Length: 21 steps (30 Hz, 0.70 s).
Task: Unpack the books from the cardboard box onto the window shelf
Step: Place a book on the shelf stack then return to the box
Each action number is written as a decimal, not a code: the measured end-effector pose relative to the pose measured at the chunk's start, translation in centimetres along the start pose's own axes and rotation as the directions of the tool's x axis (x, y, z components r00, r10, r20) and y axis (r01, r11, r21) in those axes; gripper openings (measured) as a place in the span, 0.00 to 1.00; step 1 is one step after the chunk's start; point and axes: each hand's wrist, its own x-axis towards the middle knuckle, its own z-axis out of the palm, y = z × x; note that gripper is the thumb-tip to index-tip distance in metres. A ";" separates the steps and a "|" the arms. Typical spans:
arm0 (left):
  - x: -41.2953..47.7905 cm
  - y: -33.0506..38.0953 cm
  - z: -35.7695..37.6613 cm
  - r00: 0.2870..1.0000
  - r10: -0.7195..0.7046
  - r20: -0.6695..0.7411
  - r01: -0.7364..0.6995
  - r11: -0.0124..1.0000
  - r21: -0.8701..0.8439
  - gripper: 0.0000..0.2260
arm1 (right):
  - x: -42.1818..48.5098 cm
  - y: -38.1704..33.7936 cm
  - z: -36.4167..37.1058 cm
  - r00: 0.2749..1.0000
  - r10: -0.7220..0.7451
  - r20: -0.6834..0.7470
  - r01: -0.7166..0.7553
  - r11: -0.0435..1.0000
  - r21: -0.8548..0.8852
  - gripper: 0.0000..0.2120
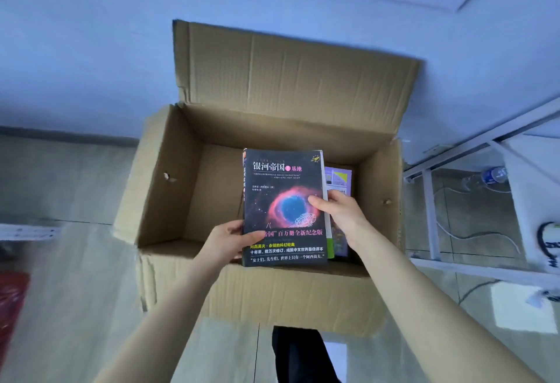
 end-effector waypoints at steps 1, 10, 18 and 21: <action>-2.5 0.3 -1.6 0.998 0.048 -0.038 -0.048 0.999 -0.017 0.09 | -1.9 -1.7 1.4 0.998 -0.052 0.031 0.053 0.998 -0.018 0.15; -32.5 0.0 -18.6 0.833 0.381 -0.401 -0.449 0.889 -0.088 0.10 | -26.6 -15.4 19.1 0.827 -0.440 0.351 0.472 0.881 -0.006 0.13; -60.4 -5.8 -32.2 0.514 0.420 -0.748 -0.654 0.756 -0.026 0.10 | -52.2 -22.5 38.4 0.507 -0.570 0.647 0.707 0.704 0.065 0.07; -68.5 -8.5 -35.7 0.399 0.397 -0.827 -0.695 0.719 0.010 0.11 | -60.1 -23.9 44.7 0.348 -0.563 0.749 0.749 0.647 0.138 0.07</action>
